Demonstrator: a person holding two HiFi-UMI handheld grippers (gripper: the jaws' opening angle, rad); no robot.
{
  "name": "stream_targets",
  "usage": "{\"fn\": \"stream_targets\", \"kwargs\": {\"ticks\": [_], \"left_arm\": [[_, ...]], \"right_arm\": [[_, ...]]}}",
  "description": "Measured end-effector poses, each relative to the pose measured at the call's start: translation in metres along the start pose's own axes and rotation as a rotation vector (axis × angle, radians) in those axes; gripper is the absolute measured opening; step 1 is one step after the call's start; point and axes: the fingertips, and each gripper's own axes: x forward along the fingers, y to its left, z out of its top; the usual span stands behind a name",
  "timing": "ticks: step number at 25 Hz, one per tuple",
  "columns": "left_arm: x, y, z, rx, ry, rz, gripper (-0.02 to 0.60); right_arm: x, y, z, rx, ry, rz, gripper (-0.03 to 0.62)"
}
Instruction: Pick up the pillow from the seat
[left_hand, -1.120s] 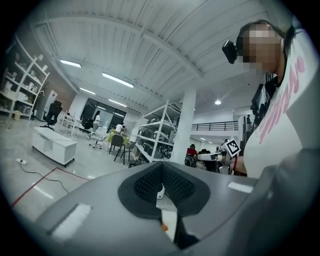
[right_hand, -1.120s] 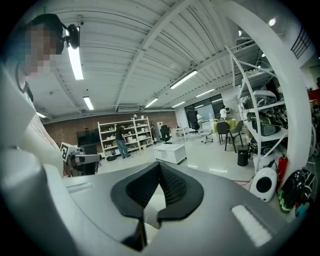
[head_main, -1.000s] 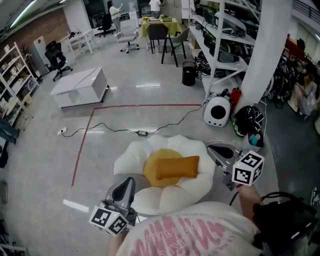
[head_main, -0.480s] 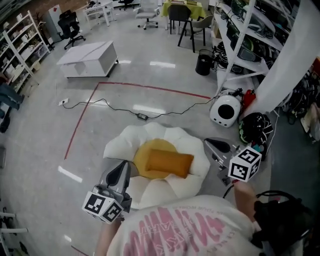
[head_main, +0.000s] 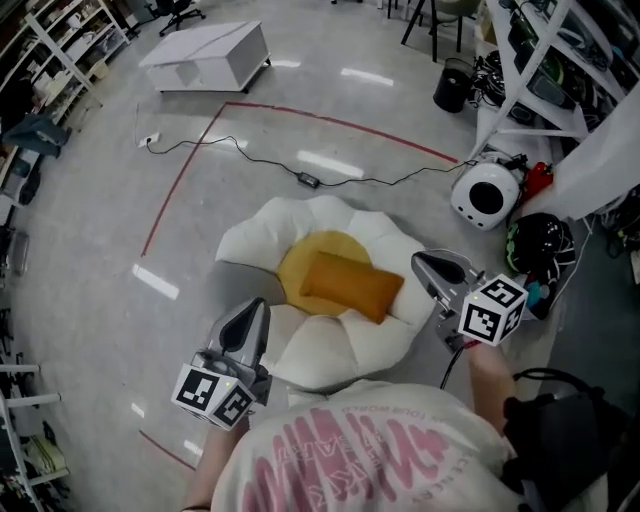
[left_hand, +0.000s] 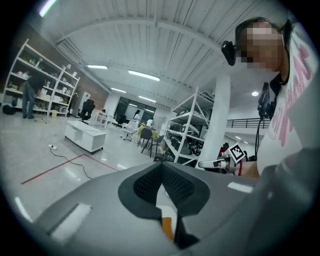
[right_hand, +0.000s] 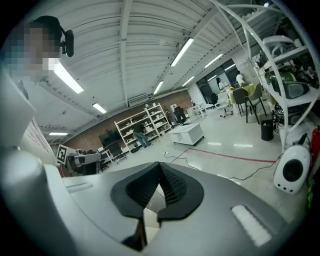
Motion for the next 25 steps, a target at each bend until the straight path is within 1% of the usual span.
{"fn": "stream_targets", "kwargs": {"ticks": [3,6,13,16,20,23,25], "left_arm": [[0.000,0.013,-0.016,-0.007,0.043,0.028,0.014],[0.010,0.030,-0.036,0.017,0.092,0.041,0.014],[0.032,0.068,-0.083,0.026,0.190,0.030,0.011],[0.042,0.081,-0.104,0.003,0.206,0.010,0.009],[0.061,0.100,-0.140,-0.036,0.225,-0.013,0.006],[0.075,0.110,-0.170,-0.060,0.253,-0.003,0.005],[0.084,0.116,-0.192,-0.070,0.279,0.003,0.005]], "right_arm": [[0.006,-0.009,-0.021,0.059,0.023,-0.023,0.006],[0.010,-0.025,-0.038,0.098,0.027,-0.063,0.006],[0.009,-0.050,-0.080,0.200,0.027,-0.189,0.006],[0.013,-0.060,-0.100,0.236,0.028,-0.224,0.006],[0.024,-0.078,-0.132,0.275,0.056,-0.267,0.006],[0.027,-0.095,-0.158,0.328,0.066,-0.301,0.006],[0.031,-0.104,-0.178,0.375,0.068,-0.308,0.006]]}}
